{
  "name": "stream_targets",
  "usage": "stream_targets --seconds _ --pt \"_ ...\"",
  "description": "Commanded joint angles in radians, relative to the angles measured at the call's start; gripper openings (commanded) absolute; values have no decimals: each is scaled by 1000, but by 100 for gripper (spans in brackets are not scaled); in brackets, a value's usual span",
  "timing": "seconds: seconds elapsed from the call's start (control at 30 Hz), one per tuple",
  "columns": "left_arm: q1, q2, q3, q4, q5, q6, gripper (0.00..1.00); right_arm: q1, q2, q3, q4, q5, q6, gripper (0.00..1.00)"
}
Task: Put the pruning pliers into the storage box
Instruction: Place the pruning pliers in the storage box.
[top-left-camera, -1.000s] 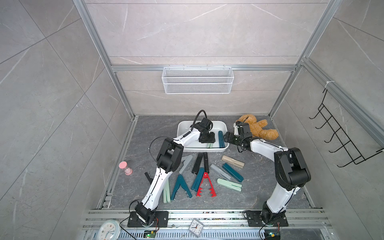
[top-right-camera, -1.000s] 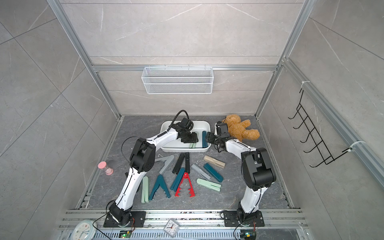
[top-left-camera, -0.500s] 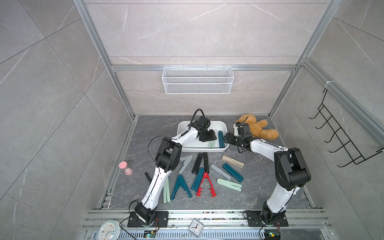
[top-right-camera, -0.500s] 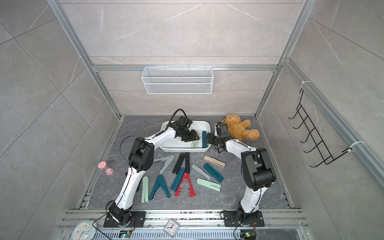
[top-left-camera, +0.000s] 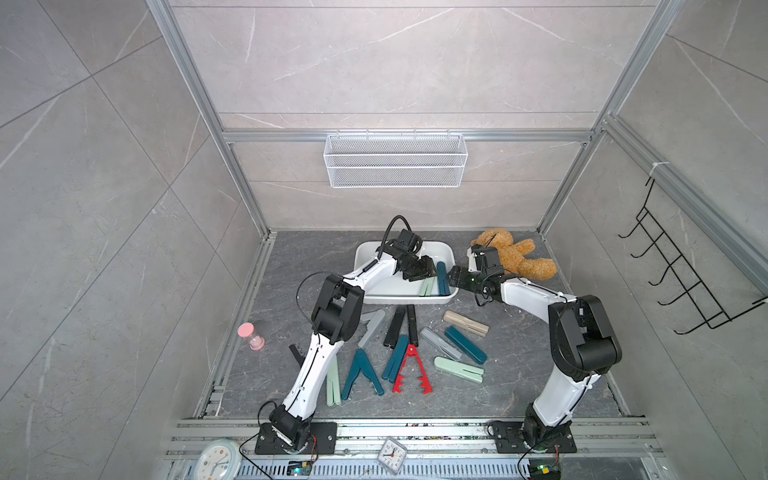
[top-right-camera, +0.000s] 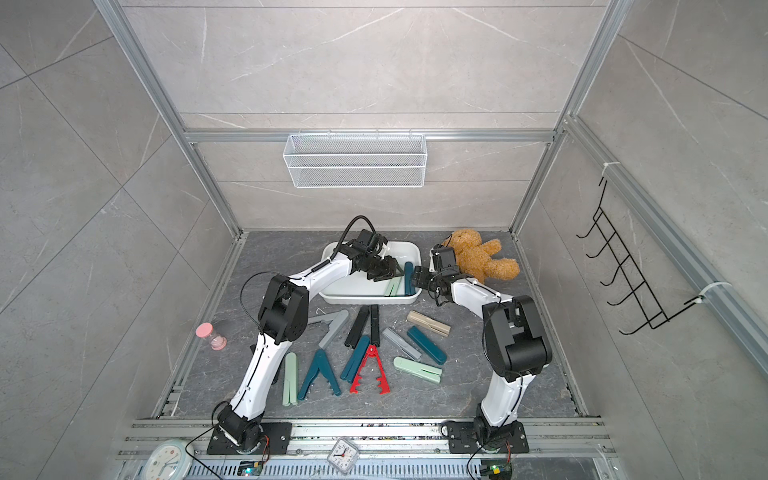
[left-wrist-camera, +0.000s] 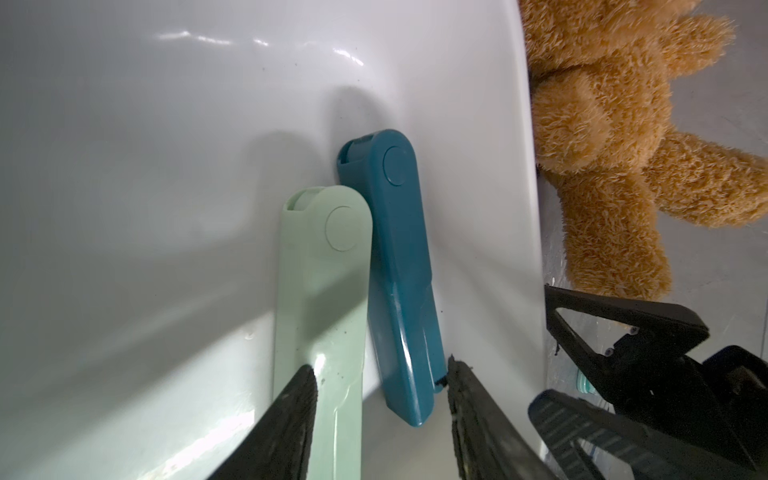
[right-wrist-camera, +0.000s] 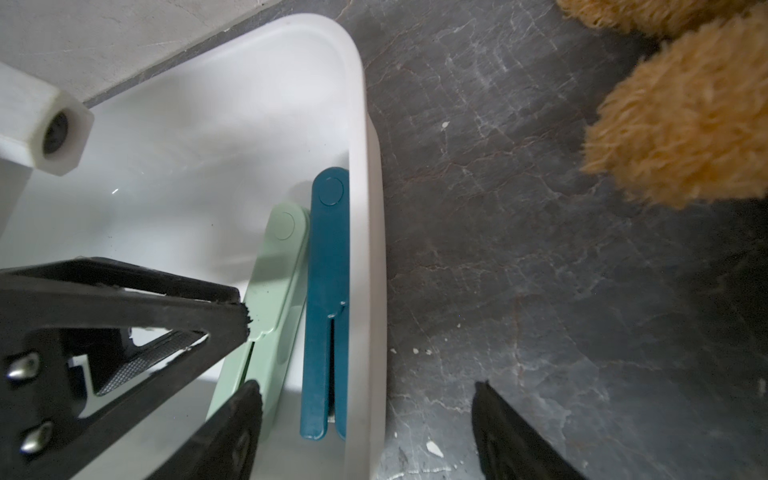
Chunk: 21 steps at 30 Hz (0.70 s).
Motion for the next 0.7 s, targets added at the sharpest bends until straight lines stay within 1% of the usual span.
stream_targets --seconds 0.0,0.17,0.33,0.5,0.57,0.6,0.67 --pt "-5 9 3 43 49 -31 53 -4 -24 13 -4 -2 21 80" --pt "-8 9 -5 44 52 -32 53 -7 -32 7 -4 -7 24 80" --pt "-4 -47 -52 41 -24 4 54 -12 -47 -2 -12 4 19 80" --pt "-2 -111 -117 56 -131 53 60 -12 -52 -8 -17 5 15 80" --pt "1 -112 -152 83 -134 55 61 -12 -51 -8 -16 7 15 80" --pt "3 -145 -170 103 -124 52 61 -12 -49 -8 -15 5 15 81" --pt "4 -154 -194 137 -108 42 63 -12 -46 -8 -15 3 15 80"
